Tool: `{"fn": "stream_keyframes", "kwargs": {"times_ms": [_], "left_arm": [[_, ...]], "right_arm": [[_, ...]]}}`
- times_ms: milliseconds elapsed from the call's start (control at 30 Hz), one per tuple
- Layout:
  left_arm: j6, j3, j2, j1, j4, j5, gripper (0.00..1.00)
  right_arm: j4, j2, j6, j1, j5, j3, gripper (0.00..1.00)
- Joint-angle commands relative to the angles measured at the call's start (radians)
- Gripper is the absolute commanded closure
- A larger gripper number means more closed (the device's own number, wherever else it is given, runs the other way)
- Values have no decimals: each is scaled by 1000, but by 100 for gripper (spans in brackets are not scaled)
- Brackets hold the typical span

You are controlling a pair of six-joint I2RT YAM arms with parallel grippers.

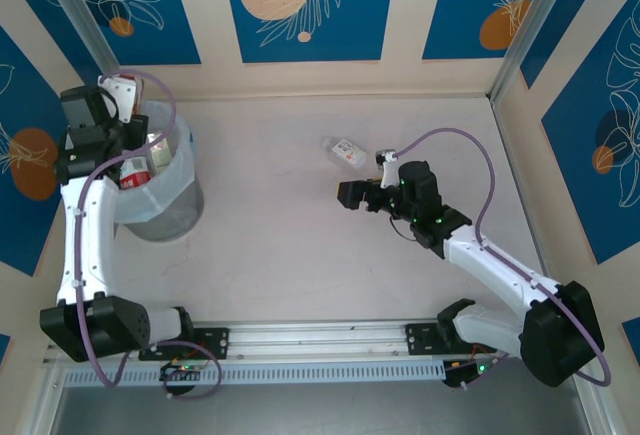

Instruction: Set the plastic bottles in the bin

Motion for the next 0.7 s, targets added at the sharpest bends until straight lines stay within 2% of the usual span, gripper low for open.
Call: {"fn": "stream_keyframes", "kwargs": {"times_ms": [0, 167, 300, 367, 467, 667], "left_arm": [[-61, -70, -59, 43, 125, -159, 45], [-163, -108, -75, 124, 118, -113, 44], [-250, -66, -49, 125, 2, -118, 40], [-282, -66, -43, 126, -25, -149, 35], [-302, -70, -30, 125, -51, -190, 34], [-331, -71, -10, 124, -79, -158, 30]], "right_arm": [[31, 14, -23, 7, -8, 25, 1], [37, 20, -19, 8, -4, 17, 0], [25, 26, -23, 8, -3, 21, 0], [19, 31, -19, 8, 0, 25, 0], [19, 36, -5, 8, 1, 25, 0], [14, 44, 21, 8, 2, 30, 1]]}}
